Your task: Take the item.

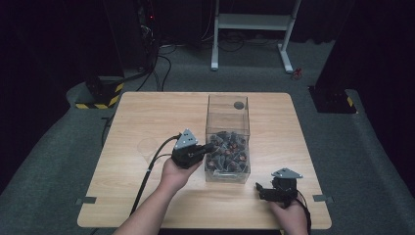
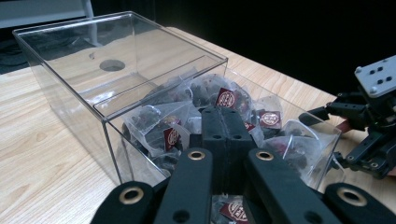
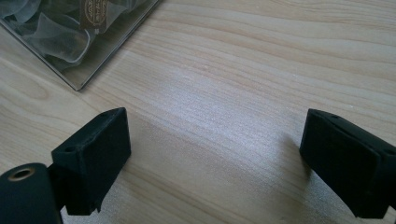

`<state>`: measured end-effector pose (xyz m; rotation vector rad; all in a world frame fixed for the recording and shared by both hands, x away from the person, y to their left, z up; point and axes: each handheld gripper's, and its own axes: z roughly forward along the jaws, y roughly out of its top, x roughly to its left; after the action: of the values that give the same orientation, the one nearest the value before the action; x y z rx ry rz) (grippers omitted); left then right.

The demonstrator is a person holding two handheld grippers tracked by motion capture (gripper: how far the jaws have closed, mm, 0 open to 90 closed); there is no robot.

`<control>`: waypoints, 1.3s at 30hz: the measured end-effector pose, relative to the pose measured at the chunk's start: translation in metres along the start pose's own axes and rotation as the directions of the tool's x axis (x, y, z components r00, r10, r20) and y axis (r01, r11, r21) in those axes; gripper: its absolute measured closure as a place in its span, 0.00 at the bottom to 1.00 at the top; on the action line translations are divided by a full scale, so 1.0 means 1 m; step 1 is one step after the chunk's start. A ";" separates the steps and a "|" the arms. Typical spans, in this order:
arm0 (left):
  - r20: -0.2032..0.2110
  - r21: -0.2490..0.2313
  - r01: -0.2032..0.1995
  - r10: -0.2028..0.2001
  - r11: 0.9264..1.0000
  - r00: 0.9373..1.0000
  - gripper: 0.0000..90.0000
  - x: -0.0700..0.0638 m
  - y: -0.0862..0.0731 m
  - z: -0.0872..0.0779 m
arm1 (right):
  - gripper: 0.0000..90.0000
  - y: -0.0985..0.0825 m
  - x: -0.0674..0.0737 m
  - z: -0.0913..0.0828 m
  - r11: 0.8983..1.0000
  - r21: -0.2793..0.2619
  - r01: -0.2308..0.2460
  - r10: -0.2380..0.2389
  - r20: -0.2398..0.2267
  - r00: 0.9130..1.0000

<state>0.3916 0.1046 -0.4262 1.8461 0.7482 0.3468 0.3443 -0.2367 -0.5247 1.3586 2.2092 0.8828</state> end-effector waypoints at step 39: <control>0.022 -0.073 0.019 -0.017 0.997 1.000 1.00 -0.002 0.007 -0.016 | 0.09 0.000 0.000 0.000 1.000 -0.001 0.001 -0.001 0.001 1.000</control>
<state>0.3834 0.1136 -0.4134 1.7709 0.7275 0.3377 0.3443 -0.2367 -0.5247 1.3566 2.2085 0.8828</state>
